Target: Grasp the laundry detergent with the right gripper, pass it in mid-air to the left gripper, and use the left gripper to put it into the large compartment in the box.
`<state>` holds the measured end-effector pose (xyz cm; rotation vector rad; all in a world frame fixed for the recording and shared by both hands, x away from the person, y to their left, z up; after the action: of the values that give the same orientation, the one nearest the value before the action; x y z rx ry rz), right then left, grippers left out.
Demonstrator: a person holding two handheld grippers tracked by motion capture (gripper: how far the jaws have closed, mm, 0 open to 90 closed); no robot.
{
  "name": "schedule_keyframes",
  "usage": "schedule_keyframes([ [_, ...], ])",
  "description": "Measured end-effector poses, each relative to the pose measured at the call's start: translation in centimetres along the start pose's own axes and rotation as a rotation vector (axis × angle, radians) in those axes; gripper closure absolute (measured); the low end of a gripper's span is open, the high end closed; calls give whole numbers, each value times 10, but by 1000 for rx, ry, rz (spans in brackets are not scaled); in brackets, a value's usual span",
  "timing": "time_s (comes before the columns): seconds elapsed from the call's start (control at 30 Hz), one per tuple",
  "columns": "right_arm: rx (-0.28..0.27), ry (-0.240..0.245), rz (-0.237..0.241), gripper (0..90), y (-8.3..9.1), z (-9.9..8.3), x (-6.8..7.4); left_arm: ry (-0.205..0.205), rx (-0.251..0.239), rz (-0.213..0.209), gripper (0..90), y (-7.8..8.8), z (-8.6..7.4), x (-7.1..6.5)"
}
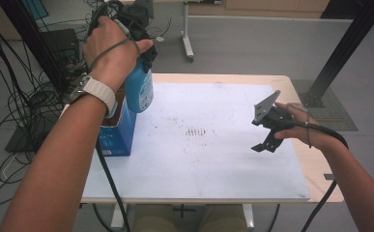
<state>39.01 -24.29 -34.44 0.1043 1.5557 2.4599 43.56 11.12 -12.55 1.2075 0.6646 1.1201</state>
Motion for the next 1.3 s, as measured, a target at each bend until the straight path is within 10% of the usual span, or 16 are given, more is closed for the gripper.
schedule_keyframes([
  [0.73,6,-15,3,65,-5,-3,-6,243,26,69,368,3,-13,71],
  [1.3,12,-29,10,65,-11,-4,-8,296,47,87,369,-22,-23,93],
])
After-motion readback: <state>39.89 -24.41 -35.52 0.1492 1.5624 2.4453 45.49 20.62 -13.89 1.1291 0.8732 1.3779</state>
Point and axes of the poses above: each handheld gripper's, and its own axes: y roughly backward along the jaws, z roughly out of its top, x roughly to its left, the point moved 4 cm from there along -y, roughly forward along the jaws, and after that the axes turned 2 degrees about -y, right-handed, at the moved point
